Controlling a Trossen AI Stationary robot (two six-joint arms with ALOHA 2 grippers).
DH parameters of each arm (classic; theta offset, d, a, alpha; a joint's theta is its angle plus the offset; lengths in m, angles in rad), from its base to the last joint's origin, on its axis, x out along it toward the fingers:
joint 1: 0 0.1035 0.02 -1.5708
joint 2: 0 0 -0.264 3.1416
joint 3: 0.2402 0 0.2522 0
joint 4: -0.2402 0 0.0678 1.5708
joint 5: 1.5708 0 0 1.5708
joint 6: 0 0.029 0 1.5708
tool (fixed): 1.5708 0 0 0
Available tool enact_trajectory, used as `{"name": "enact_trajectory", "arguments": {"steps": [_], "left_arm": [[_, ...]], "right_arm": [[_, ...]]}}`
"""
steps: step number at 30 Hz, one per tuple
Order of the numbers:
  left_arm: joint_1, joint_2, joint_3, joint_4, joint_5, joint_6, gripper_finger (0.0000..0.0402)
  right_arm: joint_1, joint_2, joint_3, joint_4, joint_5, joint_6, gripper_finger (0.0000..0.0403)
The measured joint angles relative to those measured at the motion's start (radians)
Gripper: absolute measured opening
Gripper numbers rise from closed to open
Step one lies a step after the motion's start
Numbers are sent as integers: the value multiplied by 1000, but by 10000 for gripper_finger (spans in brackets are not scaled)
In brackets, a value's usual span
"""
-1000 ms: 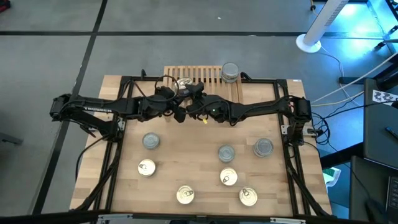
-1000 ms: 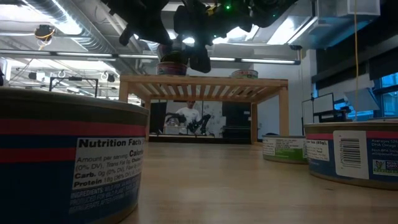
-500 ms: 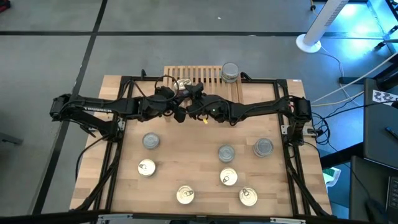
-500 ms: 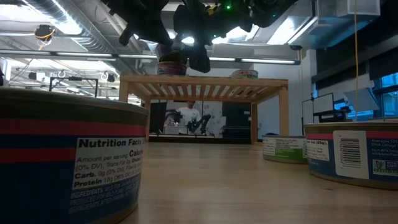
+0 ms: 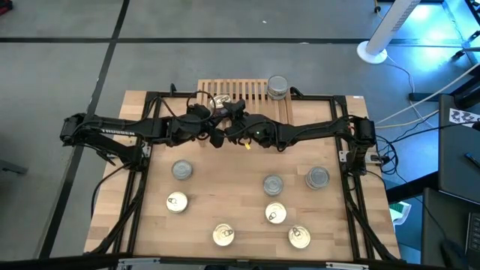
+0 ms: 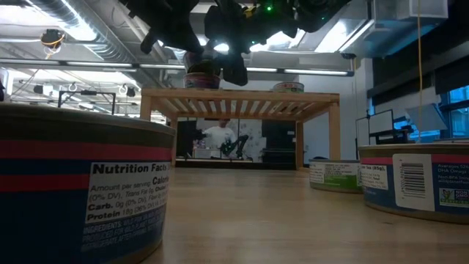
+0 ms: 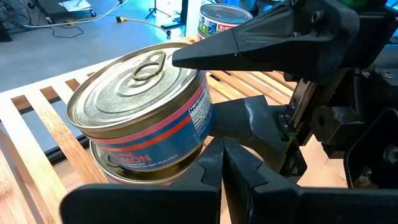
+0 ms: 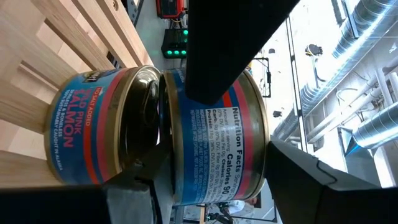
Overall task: Stack canned seafood by type on shelf
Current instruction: Stack the blue tuna can on top of the blue tuna can on the shelf
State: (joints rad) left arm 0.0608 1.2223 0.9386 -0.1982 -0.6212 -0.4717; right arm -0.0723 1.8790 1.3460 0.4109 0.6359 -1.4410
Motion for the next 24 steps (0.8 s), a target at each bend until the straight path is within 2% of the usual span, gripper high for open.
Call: {"name": "enact_trajectory", "arguments": {"steps": [18,24], "left_arm": [[0,0,0,10,0,0,1],[-1,0,0,11,0,0,1]], "right_arm": [[1,1,-1,4,2,0,202],[14,1,-1,4,59,0,202]]}}
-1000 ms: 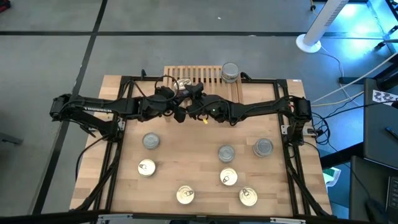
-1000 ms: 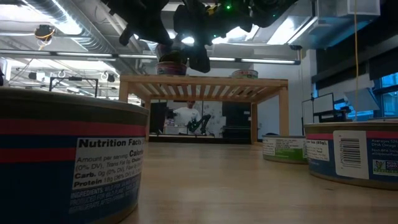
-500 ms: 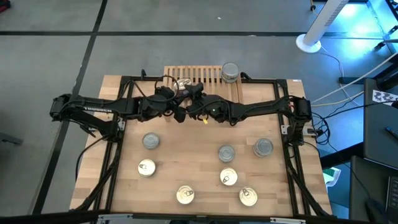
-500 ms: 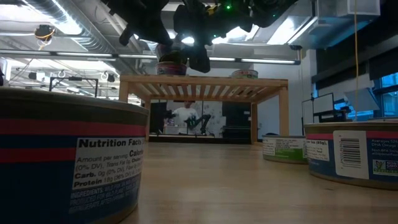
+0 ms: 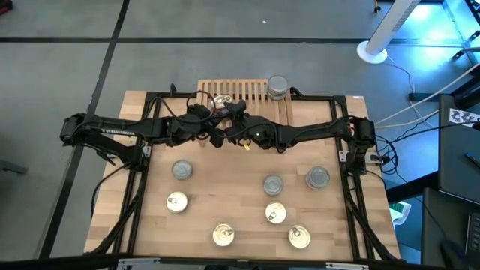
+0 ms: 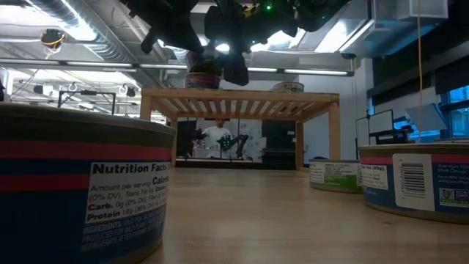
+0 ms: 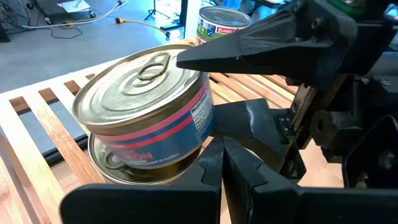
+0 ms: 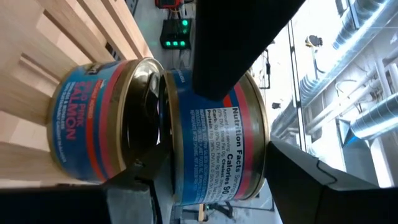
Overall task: Stack canned seafood by type on shelf
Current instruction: Stack the blue tuna can on top of the blue tuna can on the shelf
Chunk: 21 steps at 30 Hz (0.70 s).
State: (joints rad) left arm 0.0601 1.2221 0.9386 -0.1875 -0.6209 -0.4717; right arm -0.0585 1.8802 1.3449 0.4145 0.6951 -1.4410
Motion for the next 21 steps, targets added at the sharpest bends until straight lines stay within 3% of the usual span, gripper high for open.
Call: {"name": "enact_trajectory", "arguments": {"steps": [21], "left_arm": [[-1,0,0,0,1,-12,1]], "right_arm": [[13,0,0,1,12,-4,202]]}}
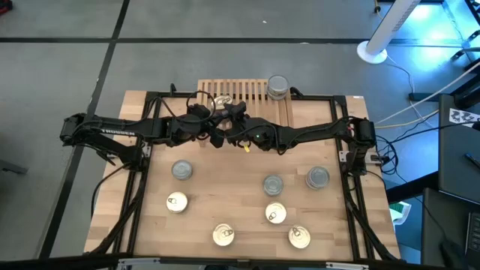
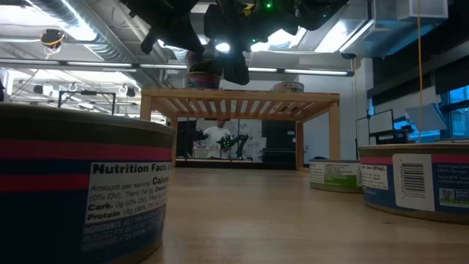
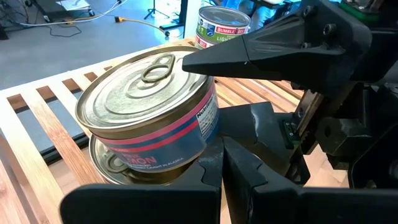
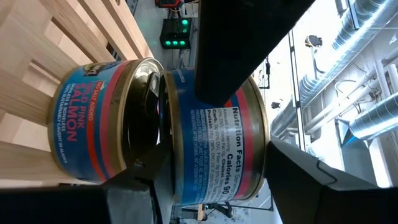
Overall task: Stack canned seafood by type on shelf
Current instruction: Stack the blue tuna can on top of the blue tuna can on the shelf
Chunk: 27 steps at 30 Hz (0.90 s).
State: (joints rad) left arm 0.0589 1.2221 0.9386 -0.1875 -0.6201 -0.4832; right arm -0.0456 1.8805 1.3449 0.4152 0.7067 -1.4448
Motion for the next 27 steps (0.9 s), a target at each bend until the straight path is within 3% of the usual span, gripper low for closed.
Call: {"name": "enact_trajectory", "arguments": {"steps": [3,14,27], "left_arm": [[0,0,0,0,0,0,1],[0,0,0,0,0,0,1],[1,0,0,-12,-19,0,1]], "right_arm": [[0,0,0,0,0,0,210],[0,0,-1,-5,-38,3,296],[0,0,-1,-8,-132,3,302]]}}
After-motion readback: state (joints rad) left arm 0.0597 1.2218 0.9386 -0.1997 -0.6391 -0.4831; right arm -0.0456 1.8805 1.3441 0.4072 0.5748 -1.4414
